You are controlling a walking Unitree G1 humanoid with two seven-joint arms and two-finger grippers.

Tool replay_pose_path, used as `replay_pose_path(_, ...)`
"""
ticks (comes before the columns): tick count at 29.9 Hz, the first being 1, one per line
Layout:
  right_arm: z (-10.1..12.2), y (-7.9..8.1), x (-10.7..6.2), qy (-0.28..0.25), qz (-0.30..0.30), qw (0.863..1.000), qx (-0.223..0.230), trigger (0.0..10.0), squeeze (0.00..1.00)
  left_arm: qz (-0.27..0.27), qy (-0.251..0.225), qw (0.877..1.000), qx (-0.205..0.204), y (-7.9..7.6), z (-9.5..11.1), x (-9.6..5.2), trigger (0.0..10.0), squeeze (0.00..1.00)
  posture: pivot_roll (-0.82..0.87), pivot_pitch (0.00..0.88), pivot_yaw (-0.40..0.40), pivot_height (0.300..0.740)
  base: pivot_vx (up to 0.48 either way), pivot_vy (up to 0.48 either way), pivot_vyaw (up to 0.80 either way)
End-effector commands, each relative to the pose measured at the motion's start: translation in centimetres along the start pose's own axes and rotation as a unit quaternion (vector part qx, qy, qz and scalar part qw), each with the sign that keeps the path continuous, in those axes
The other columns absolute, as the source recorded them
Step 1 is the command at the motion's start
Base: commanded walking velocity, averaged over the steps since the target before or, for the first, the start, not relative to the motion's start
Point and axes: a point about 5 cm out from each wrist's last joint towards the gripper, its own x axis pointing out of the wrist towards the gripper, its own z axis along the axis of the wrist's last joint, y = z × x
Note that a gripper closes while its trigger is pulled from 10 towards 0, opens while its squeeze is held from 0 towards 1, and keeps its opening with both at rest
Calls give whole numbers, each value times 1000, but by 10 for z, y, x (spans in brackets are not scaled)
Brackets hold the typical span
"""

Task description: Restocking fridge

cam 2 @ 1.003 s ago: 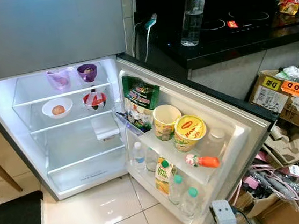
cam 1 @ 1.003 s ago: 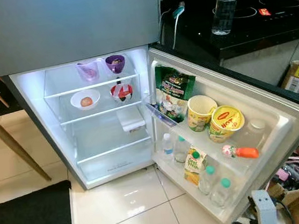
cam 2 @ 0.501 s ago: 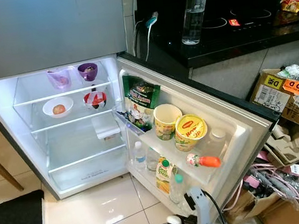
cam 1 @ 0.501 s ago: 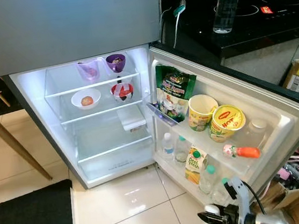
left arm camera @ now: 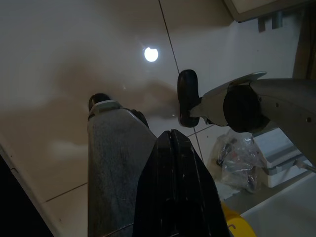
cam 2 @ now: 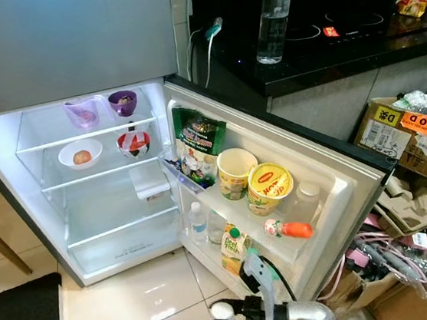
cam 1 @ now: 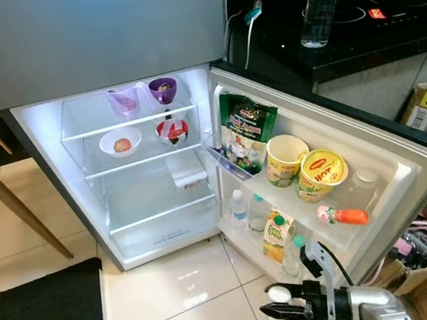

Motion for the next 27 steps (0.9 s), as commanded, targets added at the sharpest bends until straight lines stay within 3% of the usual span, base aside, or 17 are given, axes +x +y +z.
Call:
replay_pose_path(1,16,-5,-5,-28,-9,999,-18,10000,0,4,22,1000,0,3,-11,-3,10000,0,-80,0,-21,740,0,0,0)
replay_pose_path(4,54,-10,-19,-88,-13,995,-48,10000,0,4,22,1000,0,3,-12,-3,10000,0,-84,0,-21,740,0,0,0)
replay_pose_path(5,54,-10,-19,-88,-13,995,-48,10000,0,4,22,1000,0,3,-12,-3,10000,0,-84,0,-21,740,0,0,0)
replay_pose_path(6,67,-6,-24,-105,-3,993,-60,10000,0,4,22,1000,0,4,-12,-3,10000,0,-83,0,-23,740,0,0,0)
replay_pose_path(9,75,-4,-29,-114,-2,991,-67,10000,0,4,21,1000,-1,4,-11,-3,10000,0,-81,0,-27,740,0,0,0)
replay_pose_path(10,77,-5,-38,-119,-19,990,-66,10000,0,4,19,1000,-2,4,-10,-3,10000,0,-81,0,-27,740,0,0,0)
replay_pose_path(18,58,-11,-70,-58,-82,994,-40,10000,0,1,20,1000,-4,1,-12,-2,10000,0,-82,0,-28,740,0,0,0)
replay_pose_path(23,61,-18,-122,-41,-174,983,-30,10000,0,2,23,1000,-3,3,-13,-3,10000,0,-84,0,-26,740,0,0,0)
replay_pose_path(27,60,-20,-135,-21,-204,978,-29,10000,0,3,23,1000,-2,4,-13,-4,10000,0,-86,0,-24,740,0,0,0)
